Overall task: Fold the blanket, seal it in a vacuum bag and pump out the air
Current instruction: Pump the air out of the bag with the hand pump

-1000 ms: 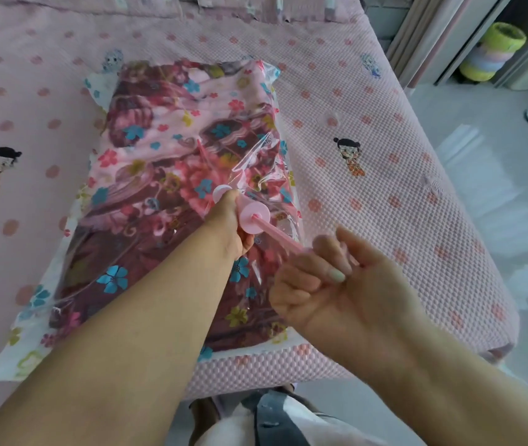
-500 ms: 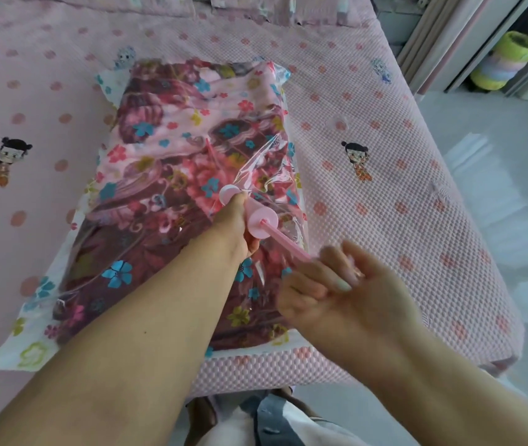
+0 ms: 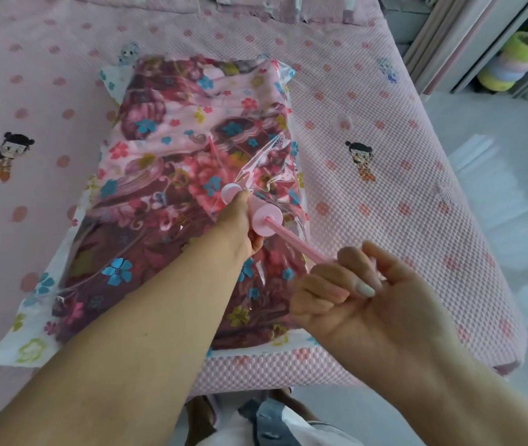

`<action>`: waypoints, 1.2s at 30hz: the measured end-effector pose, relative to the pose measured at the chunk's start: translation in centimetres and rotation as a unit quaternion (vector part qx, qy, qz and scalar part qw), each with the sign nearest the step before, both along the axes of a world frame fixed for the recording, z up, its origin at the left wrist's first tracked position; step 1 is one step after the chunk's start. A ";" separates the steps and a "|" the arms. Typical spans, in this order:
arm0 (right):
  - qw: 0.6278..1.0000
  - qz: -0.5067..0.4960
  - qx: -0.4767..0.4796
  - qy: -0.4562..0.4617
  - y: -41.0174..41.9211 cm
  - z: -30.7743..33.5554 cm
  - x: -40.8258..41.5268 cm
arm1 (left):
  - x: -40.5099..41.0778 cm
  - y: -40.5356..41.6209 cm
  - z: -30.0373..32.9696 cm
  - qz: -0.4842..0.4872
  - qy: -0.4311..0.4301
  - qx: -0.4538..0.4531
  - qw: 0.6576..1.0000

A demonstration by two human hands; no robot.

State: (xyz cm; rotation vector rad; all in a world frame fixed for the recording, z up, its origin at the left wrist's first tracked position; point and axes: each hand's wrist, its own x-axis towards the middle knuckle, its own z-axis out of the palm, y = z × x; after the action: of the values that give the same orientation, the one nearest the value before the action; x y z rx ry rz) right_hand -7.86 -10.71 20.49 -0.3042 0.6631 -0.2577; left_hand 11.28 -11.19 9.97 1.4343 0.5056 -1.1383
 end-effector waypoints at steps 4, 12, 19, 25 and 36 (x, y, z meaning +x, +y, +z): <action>0.997 -0.032 0.053 0.040 -1.1 -1.1 5.5 | -0.2 -0.2 0.3 -0.020 0.036 -0.040 0.998; 0.998 0.037 0.044 -0.020 0.2 -0.8 0.5 | -0.4 0.7 0.2 -0.026 -0.001 0.000 1.000; 0.992 -0.049 0.052 0.101 -1.2 -1.1 8.7 | 0.3 0.0 1.4 -0.042 0.053 -0.087 0.994; 0.996 0.021 0.081 0.007 0.0 0.1 2.3 | 0.0 0.7 0.8 -0.045 0.023 0.003 0.999; 0.992 -0.021 0.114 0.058 -1.9 -0.3 6.4 | 0.1 0.0 2.7 -0.062 0.049 -0.059 0.995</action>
State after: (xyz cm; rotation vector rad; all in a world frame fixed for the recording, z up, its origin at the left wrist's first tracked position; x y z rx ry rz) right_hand -1.48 -12.59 20.22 -0.0864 0.8073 -0.2022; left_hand 11.39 -11.21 12.63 1.3265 0.4152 -1.3215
